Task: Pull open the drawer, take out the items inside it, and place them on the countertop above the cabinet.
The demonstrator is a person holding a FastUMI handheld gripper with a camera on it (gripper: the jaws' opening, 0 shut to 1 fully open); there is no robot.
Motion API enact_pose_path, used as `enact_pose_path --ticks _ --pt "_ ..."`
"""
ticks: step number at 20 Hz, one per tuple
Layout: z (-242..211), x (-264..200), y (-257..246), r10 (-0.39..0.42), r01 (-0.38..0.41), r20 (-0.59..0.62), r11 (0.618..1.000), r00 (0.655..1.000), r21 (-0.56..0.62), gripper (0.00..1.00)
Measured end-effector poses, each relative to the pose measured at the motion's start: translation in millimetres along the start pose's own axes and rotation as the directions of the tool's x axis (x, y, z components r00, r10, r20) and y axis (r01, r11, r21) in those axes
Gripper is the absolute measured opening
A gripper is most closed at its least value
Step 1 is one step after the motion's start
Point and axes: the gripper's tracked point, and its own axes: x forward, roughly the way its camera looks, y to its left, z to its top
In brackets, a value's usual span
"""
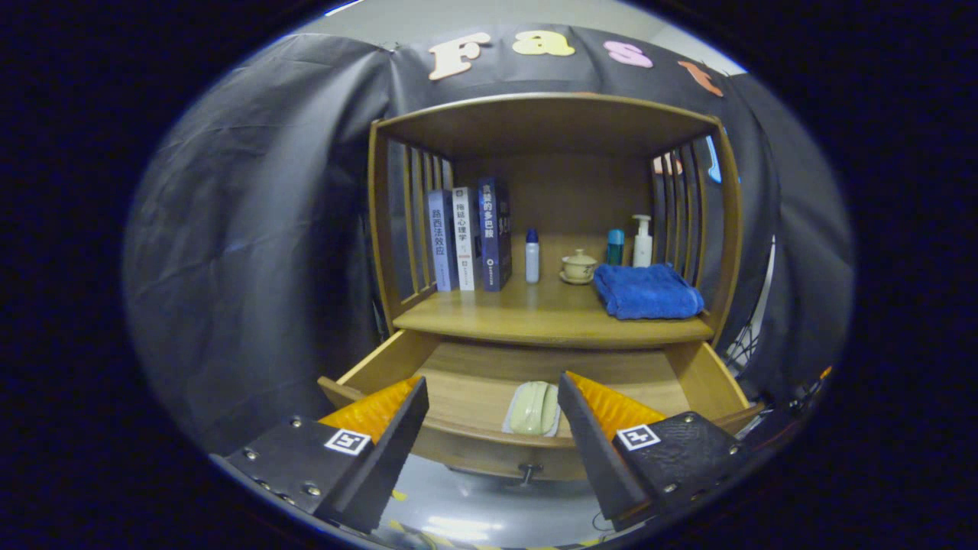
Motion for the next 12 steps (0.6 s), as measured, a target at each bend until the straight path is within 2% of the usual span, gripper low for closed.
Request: enact_pose_path --ticks 4,8,12 --pt "-11 39 -15 -0.026 0.029 -0.171 0.999 0.985 0.019 1.00" --pt "-41 75 -30 -0.055 0.052 -0.337 0.998 0.940 -0.019 1.00" --pt "-64 101 -48 -0.118 0.086 -0.396 0.991 0.911 -0.098 1.00"
